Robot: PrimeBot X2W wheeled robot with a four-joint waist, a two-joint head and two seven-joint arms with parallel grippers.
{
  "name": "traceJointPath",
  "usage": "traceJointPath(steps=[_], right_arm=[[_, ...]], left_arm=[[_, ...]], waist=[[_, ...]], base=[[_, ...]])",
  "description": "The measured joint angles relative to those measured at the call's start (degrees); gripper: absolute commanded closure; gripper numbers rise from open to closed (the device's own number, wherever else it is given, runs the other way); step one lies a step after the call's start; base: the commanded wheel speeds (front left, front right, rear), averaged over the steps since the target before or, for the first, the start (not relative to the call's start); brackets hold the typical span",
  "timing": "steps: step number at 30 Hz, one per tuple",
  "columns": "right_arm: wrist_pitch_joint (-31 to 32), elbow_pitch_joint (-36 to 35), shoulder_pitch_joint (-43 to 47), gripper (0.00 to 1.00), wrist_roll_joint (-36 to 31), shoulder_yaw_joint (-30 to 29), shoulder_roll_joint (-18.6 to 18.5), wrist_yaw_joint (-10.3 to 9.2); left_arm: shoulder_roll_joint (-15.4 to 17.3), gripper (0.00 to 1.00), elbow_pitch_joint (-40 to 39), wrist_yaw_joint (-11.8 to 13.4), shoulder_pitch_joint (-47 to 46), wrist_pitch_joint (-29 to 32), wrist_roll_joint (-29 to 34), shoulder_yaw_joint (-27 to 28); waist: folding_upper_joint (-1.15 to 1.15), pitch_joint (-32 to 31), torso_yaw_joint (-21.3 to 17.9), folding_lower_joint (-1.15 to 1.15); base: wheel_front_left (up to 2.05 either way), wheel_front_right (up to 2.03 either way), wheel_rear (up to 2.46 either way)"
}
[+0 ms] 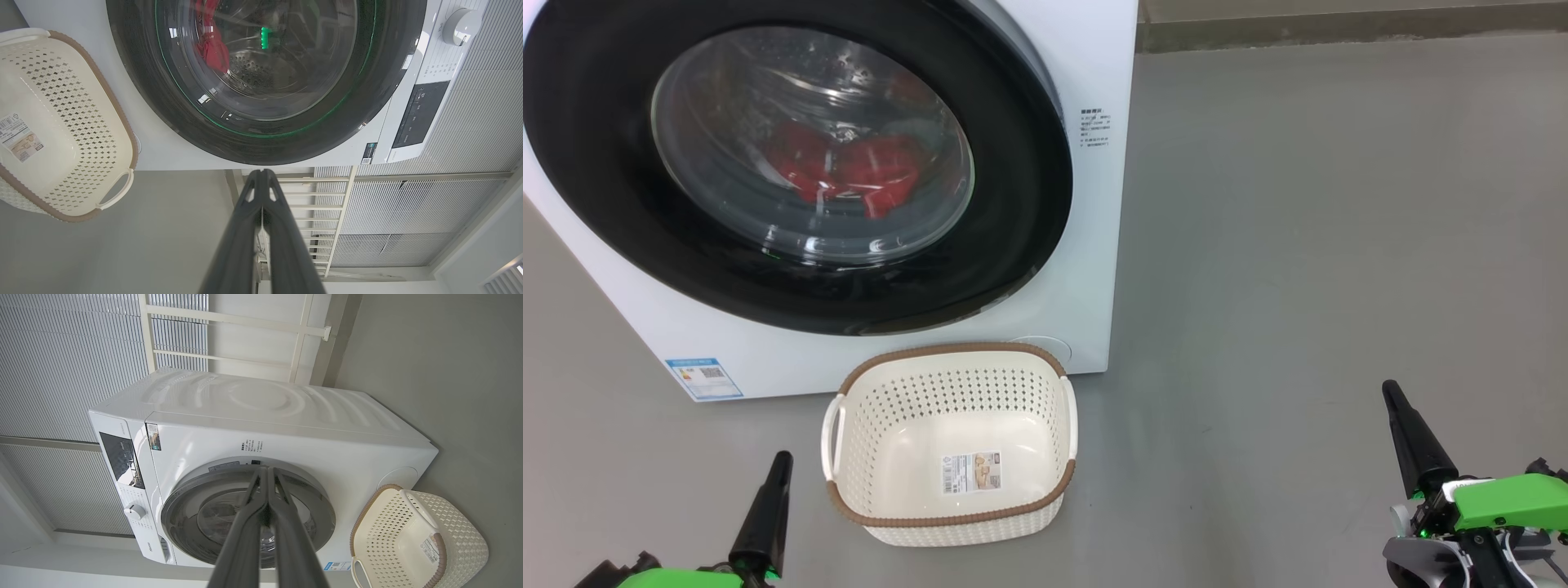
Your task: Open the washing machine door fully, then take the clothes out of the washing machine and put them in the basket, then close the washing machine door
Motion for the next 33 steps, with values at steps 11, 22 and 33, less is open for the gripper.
traceJointPath(steps=[11, 22, 33], right_arm=[[-0.01, 3.5, 2.43, 0.0, 0.02, 0.41, 1.38, 0.0], [-1.52, 3.52, 3.78, 0.0, -1.41, 0.78, 1.43, 0.0], [-3.15, 3.37, 3.8, 0.0, -8.57, 0.9, 0.83, 0.0]], left_arm=[[-1.11, 0.0, 3.36, 0.05, 2.12, 0.04, -0.02, -0.44], [-1.46, 0.0, 3.38, 0.05, 3.09, -1.22, 2.27, -1.04], [-1.44, 0.0, 2.4, 0.05, 3.09, -3.16, 10.69, -1.66]], waist=[[0.0, 0.0, -0.01, 0.0], [0.0, 0.19, -0.06, 0.01], [0.0, 0.73, -0.19, 0.01]], base=[[0.0, 0.0, 0.0], [0.0, 0.0, 0.0], [0.0, 0.0, 0.0]])
